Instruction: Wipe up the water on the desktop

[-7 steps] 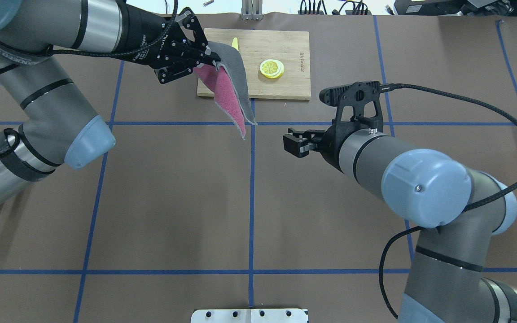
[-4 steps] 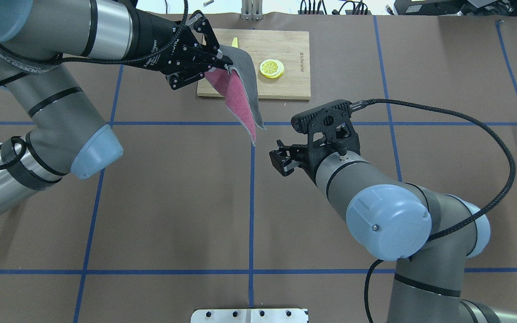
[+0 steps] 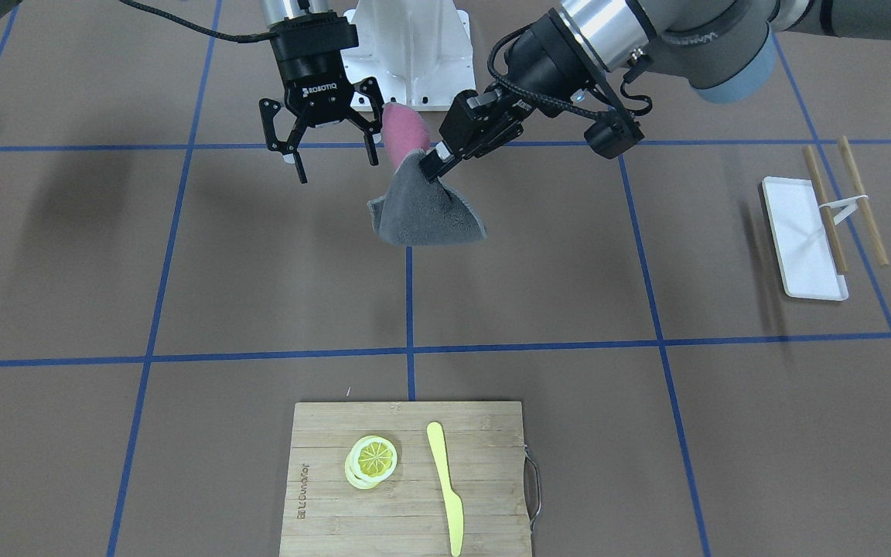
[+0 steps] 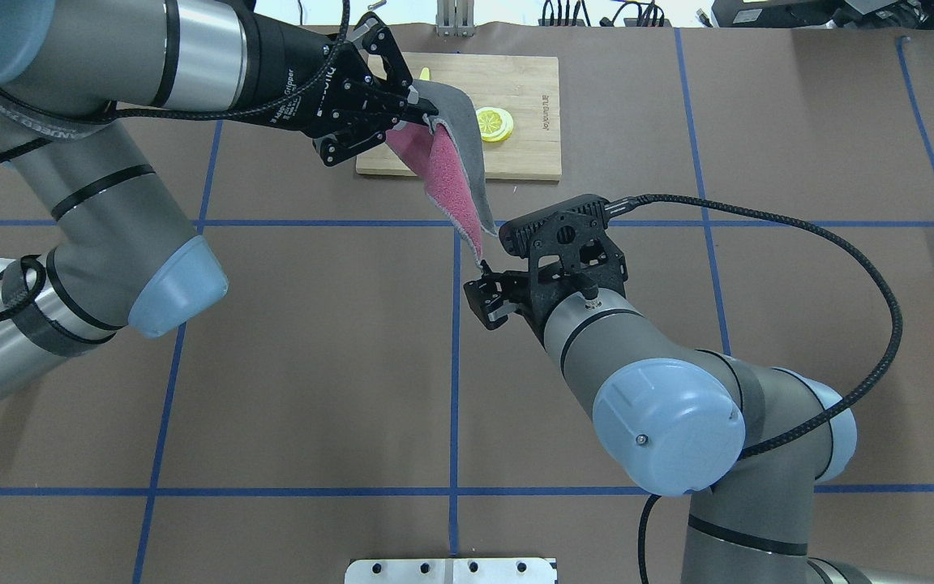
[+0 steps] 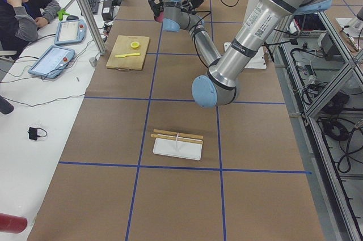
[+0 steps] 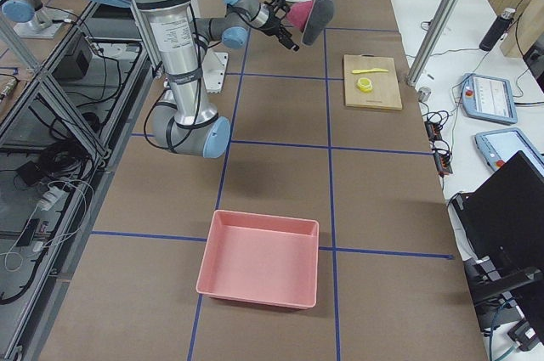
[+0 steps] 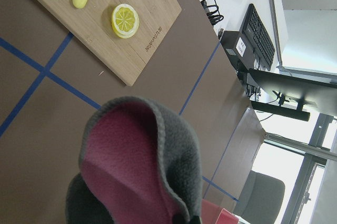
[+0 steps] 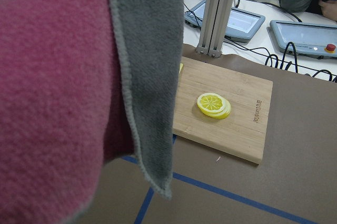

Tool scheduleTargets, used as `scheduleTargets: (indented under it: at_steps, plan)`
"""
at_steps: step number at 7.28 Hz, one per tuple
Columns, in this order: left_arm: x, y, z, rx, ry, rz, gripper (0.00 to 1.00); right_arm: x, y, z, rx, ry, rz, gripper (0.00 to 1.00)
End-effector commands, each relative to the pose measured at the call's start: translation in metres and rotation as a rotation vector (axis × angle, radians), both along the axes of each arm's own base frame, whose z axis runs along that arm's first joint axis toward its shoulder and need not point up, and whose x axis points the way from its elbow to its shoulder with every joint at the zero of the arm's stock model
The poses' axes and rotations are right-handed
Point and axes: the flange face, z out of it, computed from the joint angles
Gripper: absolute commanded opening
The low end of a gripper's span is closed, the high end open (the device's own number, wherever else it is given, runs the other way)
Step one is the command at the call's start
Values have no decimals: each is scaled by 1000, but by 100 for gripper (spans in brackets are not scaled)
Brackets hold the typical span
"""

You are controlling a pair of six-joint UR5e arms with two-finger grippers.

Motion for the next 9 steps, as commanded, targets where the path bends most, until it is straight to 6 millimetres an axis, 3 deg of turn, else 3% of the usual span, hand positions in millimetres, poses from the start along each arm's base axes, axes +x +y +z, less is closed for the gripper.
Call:
scheduleTargets:
  at_steps: [1, 3, 5, 7, 8, 9]
  plan:
    - [-3, 12, -14, 0, 32, 16, 0, -2, 1, -3, -3, -15, 0, 99]
    - [3, 22, -18, 6, 40, 36, 0, -3, 1, -3, -2, -16, 0, 97]
    - [9, 30, -19, 10, 44, 54, 0, -3, 1, -6, -1, -22, 0, 84]
    - [13, 33, -19, 10, 44, 64, 0, -3, 1, -6, -1, -22, 0, 79]
    - [13, 34, -20, 9, 46, 64, 0, -2, 1, -6, -1, -22, 1, 64]
    - [11, 36, -21, 4, 51, 65, 0, -2, 1, -7, 0, -24, 1, 42]
